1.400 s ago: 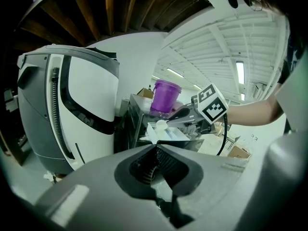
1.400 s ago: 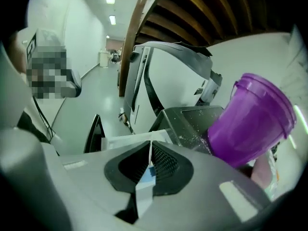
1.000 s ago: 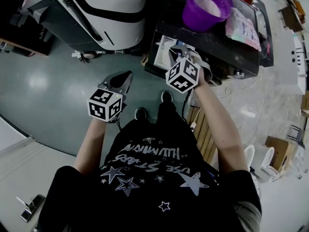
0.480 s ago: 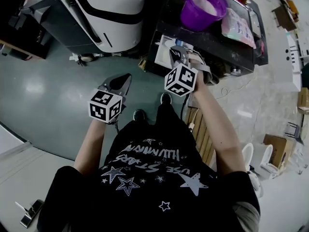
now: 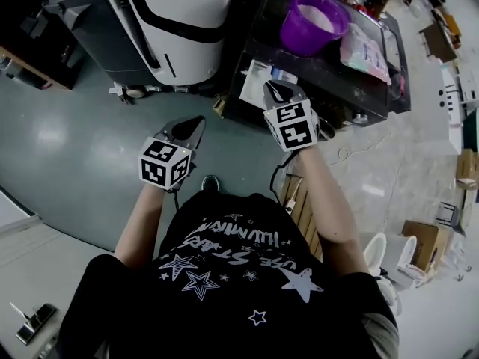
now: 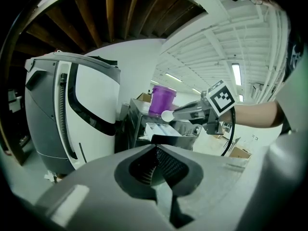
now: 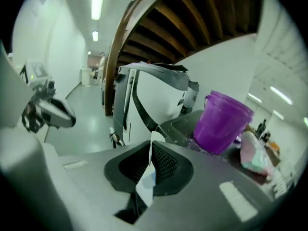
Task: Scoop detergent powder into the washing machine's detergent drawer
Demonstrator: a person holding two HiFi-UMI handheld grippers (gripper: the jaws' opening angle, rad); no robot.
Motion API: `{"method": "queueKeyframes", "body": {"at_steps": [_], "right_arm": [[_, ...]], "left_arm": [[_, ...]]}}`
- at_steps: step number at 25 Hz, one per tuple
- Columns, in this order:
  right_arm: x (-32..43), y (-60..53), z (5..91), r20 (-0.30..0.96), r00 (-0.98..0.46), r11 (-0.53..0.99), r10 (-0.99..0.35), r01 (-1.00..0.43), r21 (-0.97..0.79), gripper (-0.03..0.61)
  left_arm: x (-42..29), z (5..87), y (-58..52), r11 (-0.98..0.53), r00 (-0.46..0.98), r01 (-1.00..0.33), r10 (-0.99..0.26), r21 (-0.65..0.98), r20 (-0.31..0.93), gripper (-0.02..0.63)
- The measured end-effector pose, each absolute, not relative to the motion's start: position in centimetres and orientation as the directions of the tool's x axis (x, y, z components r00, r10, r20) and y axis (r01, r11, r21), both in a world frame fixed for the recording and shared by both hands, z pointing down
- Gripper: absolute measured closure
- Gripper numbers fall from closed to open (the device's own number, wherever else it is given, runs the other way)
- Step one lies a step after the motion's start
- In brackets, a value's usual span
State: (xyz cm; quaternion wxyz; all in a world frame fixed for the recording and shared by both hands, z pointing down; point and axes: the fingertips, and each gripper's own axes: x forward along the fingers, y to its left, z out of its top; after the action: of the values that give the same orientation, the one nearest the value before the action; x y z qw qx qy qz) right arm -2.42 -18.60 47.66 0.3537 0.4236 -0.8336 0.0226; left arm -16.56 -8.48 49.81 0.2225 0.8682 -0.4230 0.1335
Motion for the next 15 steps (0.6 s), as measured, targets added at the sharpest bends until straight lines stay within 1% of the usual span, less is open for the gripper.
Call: {"method": "queueKeyframes", "body": {"at_steps": [3, 5, 7, 10, 15], "right_arm": [[-0.7, -18.1, 47.5, 0.583, -0.449, 0.558, -0.677, -0.83, 0.01, 0.541], [0.5, -17.3, 47.3, 0.556, -0.492, 0.498, -0.671, -0.853, -0.154, 0.541], [1.5, -16.2, 47.1, 0.528, -0.531, 0.46, -0.663, -0.845, -0.271, 0.541], [3.2, -14.3, 46.6, 0.503, -0.565, 0.448, -0.654, -0.825, -0.345, 0.543], [6.5, -11.2, 45.9, 0.488, -0.567, 0.447, -0.663, -0.823, -0.35, 0.543]], "left_arm": [[-15.6, 49.5, -8.2, -0.545, 0.608, -0.793, -0.675, 0.272, 0.418, 0.613], [-14.5, 49.2, -7.7, -0.555, 0.615, -0.787, -0.668, 0.271, 0.418, 0.612], [-13.4, 49.1, -7.1, -0.563, 0.621, -0.781, -0.66, 0.269, 0.423, 0.612], [-11.7, 49.2, -6.4, -0.565, 0.623, -0.78, -0.654, 0.27, 0.43, 0.612], [-8.2, 48.7, -4.5, -0.59, 0.637, -0.766, -0.639, 0.257, 0.432, 0.612]]}}
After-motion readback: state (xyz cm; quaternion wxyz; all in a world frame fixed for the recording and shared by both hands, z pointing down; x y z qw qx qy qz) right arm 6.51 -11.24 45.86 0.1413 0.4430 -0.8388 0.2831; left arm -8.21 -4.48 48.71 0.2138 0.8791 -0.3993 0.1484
